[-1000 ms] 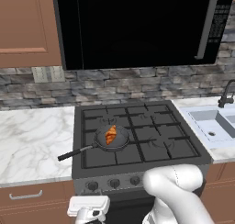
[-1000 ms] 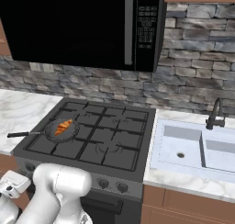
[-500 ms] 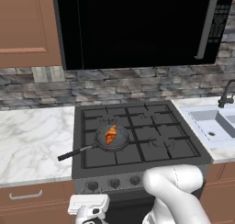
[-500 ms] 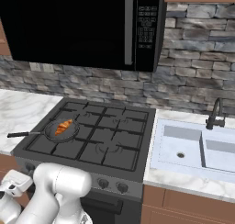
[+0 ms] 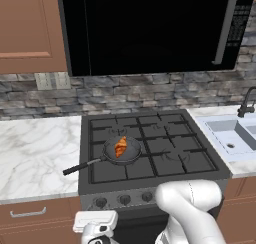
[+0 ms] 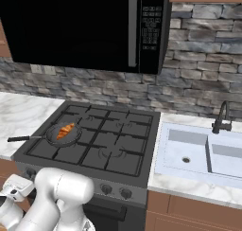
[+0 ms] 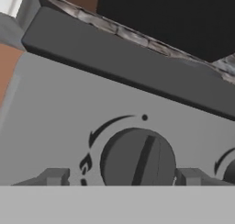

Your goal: Pick the croissant and place it on the pan. Then turn on the stove to warm the croissant.

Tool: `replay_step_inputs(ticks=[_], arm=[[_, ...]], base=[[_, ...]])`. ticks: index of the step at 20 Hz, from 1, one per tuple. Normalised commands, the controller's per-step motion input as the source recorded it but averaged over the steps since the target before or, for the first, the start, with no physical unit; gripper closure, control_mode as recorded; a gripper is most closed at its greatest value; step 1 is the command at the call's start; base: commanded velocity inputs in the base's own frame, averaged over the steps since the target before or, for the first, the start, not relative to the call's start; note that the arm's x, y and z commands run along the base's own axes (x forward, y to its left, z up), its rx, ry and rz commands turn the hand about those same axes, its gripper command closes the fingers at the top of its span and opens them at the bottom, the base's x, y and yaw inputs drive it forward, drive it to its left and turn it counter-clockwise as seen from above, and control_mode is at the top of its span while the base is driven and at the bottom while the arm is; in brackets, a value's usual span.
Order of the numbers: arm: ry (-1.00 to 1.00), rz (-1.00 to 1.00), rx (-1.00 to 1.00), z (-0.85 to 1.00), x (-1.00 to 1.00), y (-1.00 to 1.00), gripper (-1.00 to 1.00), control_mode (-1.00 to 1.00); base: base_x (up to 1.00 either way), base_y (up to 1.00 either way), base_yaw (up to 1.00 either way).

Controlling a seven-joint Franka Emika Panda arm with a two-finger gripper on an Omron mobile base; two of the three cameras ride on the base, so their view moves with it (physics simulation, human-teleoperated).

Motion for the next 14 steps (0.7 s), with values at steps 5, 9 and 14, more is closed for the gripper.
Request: replay_step_inputs(ticks=[5, 9, 14], arm=[[0.00, 0.00, 0.00, -0.10, 0.17, 0.00, -1.00, -1.00], [0.00, 0.00, 0.00, -0.05, 0.15, 0.00, -1.00, -1.00], [0.00, 0.00, 0.00, -0.01, 0.07, 0.00, -1.00, -1.00]], base=[[0.00, 0.00, 0.00], [0.00, 0.00, 0.00], [0.00, 0.00, 0.00]])
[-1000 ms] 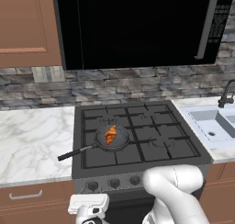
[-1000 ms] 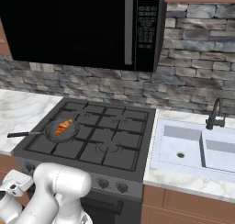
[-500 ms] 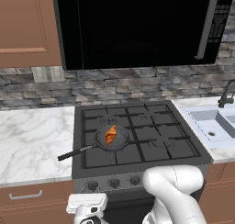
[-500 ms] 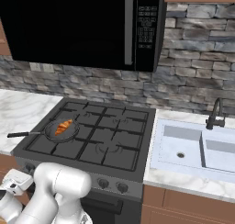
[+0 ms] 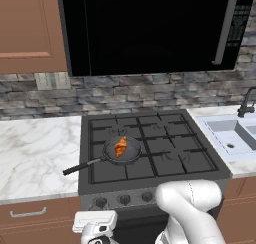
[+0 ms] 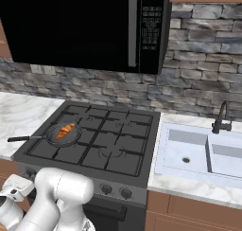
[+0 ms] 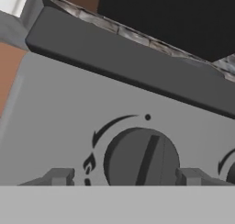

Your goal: Pick the croissant and place it on the pan. Then turn on the stove to warm the croissant.

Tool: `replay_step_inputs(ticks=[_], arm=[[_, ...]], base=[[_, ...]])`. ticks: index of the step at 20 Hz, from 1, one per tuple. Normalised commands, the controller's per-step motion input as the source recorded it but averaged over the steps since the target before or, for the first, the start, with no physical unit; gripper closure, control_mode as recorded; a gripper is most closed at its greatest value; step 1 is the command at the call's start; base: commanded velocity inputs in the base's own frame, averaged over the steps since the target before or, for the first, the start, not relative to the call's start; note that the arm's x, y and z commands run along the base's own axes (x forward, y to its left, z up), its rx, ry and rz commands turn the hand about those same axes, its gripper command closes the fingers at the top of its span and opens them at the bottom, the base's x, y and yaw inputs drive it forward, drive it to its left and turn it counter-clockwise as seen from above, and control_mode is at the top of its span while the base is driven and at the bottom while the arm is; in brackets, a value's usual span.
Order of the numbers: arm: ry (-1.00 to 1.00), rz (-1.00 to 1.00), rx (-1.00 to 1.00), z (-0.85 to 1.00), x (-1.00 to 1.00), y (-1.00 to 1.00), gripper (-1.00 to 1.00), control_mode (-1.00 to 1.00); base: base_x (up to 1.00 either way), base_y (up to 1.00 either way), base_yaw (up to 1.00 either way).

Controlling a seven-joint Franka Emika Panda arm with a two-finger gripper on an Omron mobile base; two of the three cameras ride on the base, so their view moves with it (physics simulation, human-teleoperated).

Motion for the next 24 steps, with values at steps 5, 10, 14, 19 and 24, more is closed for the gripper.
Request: replay_step_inputs(ticks=[5, 10, 14, 19, 24], arm=[[0.00, 0.00, 0.00, 0.00, 0.01, -0.03, -1.00, -1.00], [0.00, 0.00, 0.00, 0.00, 0.03, -0.14, -1.00, -1.00], [0.00, 0.00, 0.03, 0.00, 0.04, -0.21, -1.00, -1.00], [0.00, 0.00, 0.04, 0.00, 0.09, -0.13, -1.00, -1.00], [0.00, 0.00, 0.03, 0.00, 0.18, -0.02, -1.00, -1.00]], base=[[0.00, 0.00, 0.00], [0.00, 0.00, 0.00], [0.00, 0.00, 0.00], [0.00, 0.00, 0.00], [0.00, 0.00, 0.00]])
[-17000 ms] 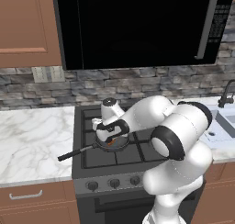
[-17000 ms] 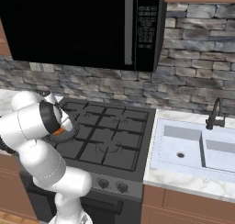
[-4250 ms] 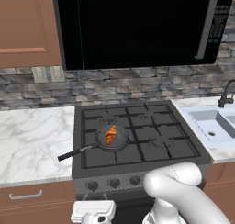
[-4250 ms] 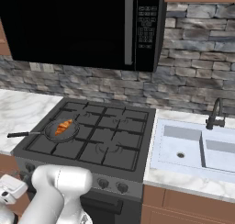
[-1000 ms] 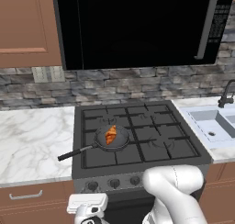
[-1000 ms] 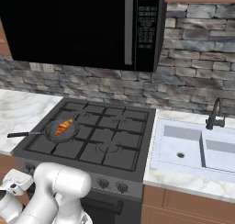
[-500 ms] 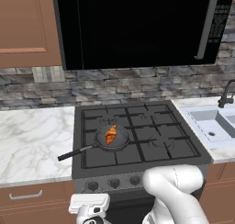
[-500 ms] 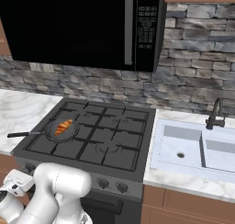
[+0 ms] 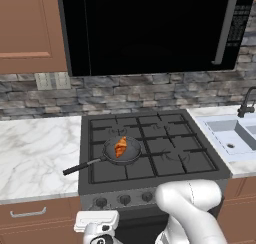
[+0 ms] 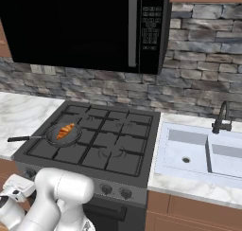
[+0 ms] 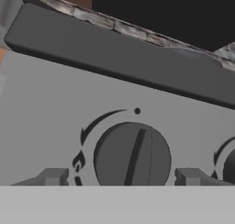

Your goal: Pick the croissant and place it on the pan. Then turn on the stove to warm the croissant.

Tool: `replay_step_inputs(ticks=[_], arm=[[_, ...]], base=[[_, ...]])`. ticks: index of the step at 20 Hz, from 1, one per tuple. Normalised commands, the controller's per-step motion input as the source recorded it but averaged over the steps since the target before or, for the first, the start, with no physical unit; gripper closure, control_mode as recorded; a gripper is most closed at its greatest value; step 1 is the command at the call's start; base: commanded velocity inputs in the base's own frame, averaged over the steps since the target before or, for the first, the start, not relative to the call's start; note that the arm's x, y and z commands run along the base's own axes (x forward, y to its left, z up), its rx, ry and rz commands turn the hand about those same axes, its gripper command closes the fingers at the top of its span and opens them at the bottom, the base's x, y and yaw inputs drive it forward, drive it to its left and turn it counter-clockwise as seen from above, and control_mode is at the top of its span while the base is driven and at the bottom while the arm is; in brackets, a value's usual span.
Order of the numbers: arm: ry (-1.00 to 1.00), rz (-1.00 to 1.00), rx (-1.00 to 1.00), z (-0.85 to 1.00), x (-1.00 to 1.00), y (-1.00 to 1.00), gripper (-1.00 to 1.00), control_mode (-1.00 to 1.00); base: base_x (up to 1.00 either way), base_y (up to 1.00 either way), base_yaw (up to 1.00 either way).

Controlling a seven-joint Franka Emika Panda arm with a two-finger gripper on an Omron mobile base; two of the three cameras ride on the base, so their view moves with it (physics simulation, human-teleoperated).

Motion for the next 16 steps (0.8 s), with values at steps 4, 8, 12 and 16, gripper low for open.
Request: replay_step_inputs(ticks=[4, 8, 12, 16], arm=[[0.02, 0.00, 0.01, 0.00, 0.18, 0.00, -1.00, -1.00], [0.02, 0.00, 0.00, 0.00, 0.19, 0.00, -1.00, -1.00], [0.00, 0.00, 0.00, 0.00, 0.14, -0.09, -1.00, -1.00], [0.01, 0.00, 0.00, 0.00, 0.15, -0.20, -1.00, -1.00]], base=[[0.00, 0.00, 0.00], [0.00, 0.00, 0.00], [0.00, 0.00, 0.00], [0.00, 0.00, 0.00]])
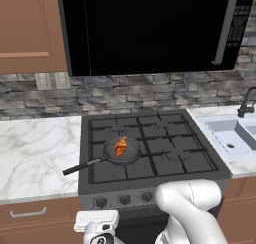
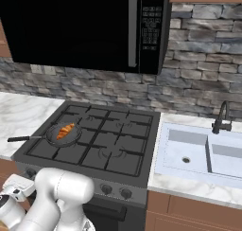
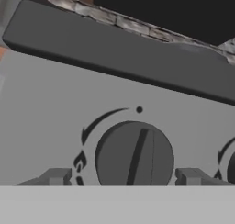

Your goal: Pick the croissant and place it on the pan. Then turn on the stove to warm the croissant.

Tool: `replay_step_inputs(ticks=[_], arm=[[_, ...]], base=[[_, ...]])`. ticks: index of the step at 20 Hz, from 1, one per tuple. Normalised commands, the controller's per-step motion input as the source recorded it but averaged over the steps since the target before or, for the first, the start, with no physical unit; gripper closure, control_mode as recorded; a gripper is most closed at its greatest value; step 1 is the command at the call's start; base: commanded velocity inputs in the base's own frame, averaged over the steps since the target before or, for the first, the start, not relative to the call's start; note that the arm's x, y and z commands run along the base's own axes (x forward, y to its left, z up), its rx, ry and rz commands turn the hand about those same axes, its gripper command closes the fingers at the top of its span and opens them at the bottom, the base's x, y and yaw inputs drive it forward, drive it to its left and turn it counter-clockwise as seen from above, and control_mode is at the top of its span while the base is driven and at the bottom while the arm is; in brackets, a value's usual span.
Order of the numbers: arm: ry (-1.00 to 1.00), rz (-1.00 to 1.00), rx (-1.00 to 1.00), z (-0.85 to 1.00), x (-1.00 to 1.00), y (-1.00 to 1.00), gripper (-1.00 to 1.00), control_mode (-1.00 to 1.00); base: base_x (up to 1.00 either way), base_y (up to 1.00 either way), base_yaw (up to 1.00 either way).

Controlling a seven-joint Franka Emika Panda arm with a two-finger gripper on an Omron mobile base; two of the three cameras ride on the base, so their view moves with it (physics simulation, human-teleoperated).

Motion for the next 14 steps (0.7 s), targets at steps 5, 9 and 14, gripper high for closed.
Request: replay_step_inputs(ticks=[5, 9, 14], arm=[[0.00, 0.01, 0.00, 0.00, 0.16, -0.24, -1.00, -1.00], [0.00, 0.01, 0.00, 0.00, 0.16, -0.24, -1.00, -1.00], [0.00, 0.02, 0.00, 0.00, 0.22, -0.19, -1.00, -1.00]], base=[[0.00, 0.00, 0.00], [0.00, 0.00, 0.00], [0.00, 0.00, 0.00]])
